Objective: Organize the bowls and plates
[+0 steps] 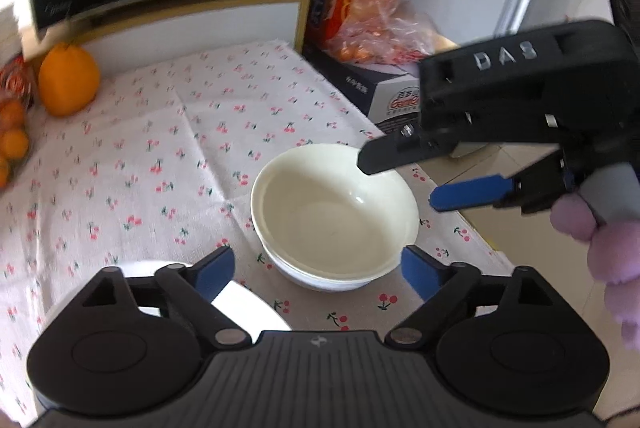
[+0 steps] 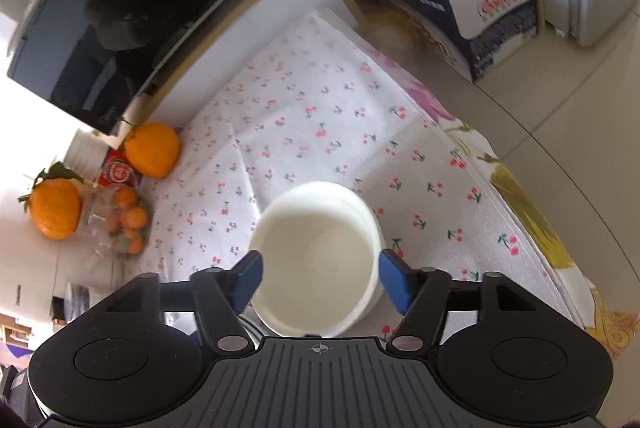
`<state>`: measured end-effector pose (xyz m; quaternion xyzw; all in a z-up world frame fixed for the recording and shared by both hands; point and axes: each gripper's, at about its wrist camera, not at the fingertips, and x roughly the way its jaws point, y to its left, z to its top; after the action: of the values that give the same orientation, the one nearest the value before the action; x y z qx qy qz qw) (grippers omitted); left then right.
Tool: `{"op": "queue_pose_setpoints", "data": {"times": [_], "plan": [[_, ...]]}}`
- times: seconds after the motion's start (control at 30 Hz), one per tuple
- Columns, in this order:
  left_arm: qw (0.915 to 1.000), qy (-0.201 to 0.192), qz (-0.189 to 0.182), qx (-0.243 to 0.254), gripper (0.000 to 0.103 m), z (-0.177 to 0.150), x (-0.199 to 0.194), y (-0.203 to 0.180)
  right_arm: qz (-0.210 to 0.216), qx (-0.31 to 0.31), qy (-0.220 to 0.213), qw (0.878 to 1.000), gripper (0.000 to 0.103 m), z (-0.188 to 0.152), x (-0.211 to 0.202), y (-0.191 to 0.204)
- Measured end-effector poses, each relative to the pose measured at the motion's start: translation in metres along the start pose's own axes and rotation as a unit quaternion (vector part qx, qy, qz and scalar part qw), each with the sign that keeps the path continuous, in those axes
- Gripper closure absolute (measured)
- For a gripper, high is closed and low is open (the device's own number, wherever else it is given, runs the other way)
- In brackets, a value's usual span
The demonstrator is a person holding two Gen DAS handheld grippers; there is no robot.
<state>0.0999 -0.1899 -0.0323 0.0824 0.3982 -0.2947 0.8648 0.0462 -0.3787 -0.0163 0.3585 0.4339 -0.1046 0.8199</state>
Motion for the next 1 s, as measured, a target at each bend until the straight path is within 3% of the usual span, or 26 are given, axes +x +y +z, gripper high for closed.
{"op": "queue_pose_setpoints", "data": {"times": [0.17, 0.33, 0.73, 1.0], "plan": [[0.9966, -0.019, 0.008, 0.079, 0.003, -0.01, 0.0, -0.008, 0.003, -0.036, -0.026, 0.999, 0.027, -0.005, 0.002, -0.001], [0.9929, -0.02, 0.005, 0.117, 0.002, -0.013, 0.005, -0.011, 0.009, -0.035, -0.022, 0.999, 0.027, -0.009, 0.011, -0.012], [0.9913, 0.013, 0.006, 0.131, 0.002, -0.011, 0.026, -0.014, -0.015, -0.009, -0.011, 1.0, 0.027, -0.01, 0.027, -0.023], [0.9913, 0.019, 0.006, 0.13, 0.015, -0.011, 0.033, -0.014, -0.017, 0.0, -0.002, 1.0, 0.027, -0.011, 0.035, -0.022]]}}
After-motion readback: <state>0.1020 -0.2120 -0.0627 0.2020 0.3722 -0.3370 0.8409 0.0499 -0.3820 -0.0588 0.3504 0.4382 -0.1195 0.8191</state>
